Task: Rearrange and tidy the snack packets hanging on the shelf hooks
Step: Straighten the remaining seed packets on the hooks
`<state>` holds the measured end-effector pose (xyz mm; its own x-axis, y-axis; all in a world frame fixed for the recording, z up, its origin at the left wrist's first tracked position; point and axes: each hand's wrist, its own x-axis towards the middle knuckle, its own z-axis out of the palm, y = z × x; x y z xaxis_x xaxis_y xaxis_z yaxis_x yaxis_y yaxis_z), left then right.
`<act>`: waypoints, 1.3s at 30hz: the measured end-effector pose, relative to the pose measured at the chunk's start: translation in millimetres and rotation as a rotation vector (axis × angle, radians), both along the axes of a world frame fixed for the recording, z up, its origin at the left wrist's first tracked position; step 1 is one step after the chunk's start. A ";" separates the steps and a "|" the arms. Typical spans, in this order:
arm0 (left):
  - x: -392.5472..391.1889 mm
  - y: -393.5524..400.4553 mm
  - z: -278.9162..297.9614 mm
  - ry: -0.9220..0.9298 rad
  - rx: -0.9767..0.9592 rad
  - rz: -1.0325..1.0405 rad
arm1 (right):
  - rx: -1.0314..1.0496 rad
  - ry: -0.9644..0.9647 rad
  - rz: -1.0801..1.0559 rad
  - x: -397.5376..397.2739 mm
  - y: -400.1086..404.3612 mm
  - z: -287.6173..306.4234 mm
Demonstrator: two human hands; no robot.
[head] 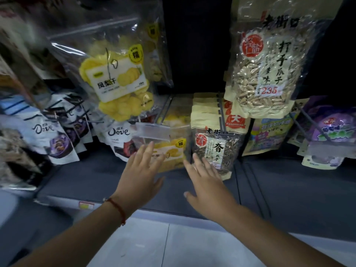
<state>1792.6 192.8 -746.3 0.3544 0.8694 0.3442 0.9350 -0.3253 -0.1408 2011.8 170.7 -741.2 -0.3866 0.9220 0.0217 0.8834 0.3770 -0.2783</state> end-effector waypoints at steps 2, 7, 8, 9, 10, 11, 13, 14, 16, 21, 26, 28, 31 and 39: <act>-7.1 -2.9 -2.2 -0.007 0.012 0.061 | 0.035 0.010 0.007 -14.7 6.9 2.0; -19.5 8.6 -21.5 -0.018 0.048 0.048 | 0.157 0.029 -0.052 -40.3 16.5 -2.6; -20.4 14.2 -22.9 -0.030 0.059 0.037 | 0.195 0.032 -0.064 -43.2 19.0 -3.3; -21.3 21.4 -23.3 -0.039 0.069 0.025 | 0.231 0.031 -0.077 -45.6 22.3 -4.2; -21.7 29.4 -23.0 -0.048 0.080 0.017 | 0.261 0.028 -0.091 -48.0 26.9 -6.4; -21.9 38.1 -22.6 -0.061 0.088 0.014 | 0.286 0.022 -0.107 -50.4 32.0 -8.2; -20.3 56.9 -23.8 -0.110 0.100 0.005 | 0.321 0.006 -0.150 -55.9 44.5 -12.6; -18.1 66.1 -26.1 -0.133 0.096 -0.002 | 0.330 -0.002 -0.172 -57.8 52.2 -14.9; -13.9 83.3 -34.1 -0.147 0.069 -0.011 | 0.338 -0.022 -0.207 -60.1 69.9 -19.0; -22.0 120.6 -51.4 -0.095 -0.013 -0.026 | 0.327 -0.099 -0.292 -63.5 105.8 -25.7; -36.0 150.2 -54.8 -0.061 -0.019 -0.054 | 0.298 -0.173 -0.334 -63.0 125.1 -26.9; -34.4 154.7 -54.6 -0.090 -0.054 -0.059 | 0.294 -0.211 -0.344 -64.6 125.3 -27.0; -29.1 149.7 -57.1 -0.129 -0.108 -0.094 | 0.264 -0.248 -0.354 -69.3 123.1 -25.8; -45.0 80.5 -42.6 0.103 -0.147 -0.177 | 0.155 -0.210 -0.281 -64.4 74.6 -17.7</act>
<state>1747.7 273.4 -788.9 0.5319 0.8290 0.1724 0.8450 -0.5065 -0.1717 1947.4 245.3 -758.9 -0.1300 0.9846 0.1165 0.9900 0.1353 -0.0392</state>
